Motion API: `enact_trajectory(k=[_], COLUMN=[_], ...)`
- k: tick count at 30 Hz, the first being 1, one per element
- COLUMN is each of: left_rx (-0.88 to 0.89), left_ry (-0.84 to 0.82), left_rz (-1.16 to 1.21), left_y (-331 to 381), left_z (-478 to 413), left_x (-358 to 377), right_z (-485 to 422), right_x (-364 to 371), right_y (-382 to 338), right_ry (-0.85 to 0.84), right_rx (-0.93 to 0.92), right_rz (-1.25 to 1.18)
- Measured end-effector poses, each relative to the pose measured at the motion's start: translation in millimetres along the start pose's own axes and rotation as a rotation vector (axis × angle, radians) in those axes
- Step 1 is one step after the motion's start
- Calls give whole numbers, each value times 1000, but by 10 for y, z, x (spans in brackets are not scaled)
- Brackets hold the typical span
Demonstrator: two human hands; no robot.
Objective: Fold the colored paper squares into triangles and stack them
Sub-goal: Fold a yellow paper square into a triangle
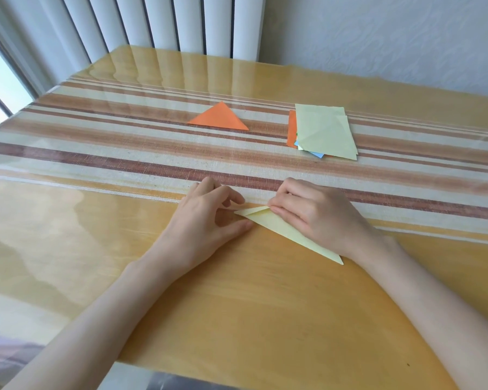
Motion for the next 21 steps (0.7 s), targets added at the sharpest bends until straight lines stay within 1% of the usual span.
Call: enact_trajectory(k=[4,7,11,17,21], left_rx=[21,4,-32,-37,-122], left_ry=[27,28,39,22,13], left_rz=[18,41,142,269,375], left_y=[-11,22,81,146,146], left_z=[-13,-17,-7,1,-12], left_x=[-3,-8,-38,-51,-63], right_z=[-26,-35,-37,-25,-34], right_x=[46,44,3,10,-18], right_y=[-27,-60,-99,-83,-82], right_ry=[58,84,151,218,276], right_rx=[34,48,46,-53,-123], right_rz=[28,67,114,226,262])
Point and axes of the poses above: each hand's wrist, its own z-axis away from the middle knuckle, its own x-axis out of the palm, y = z × x, the point moved 1 cm from there along -z, towards the middle knuckle, and after that the axes turned 1 degree about -z, right-handed, at the moved point
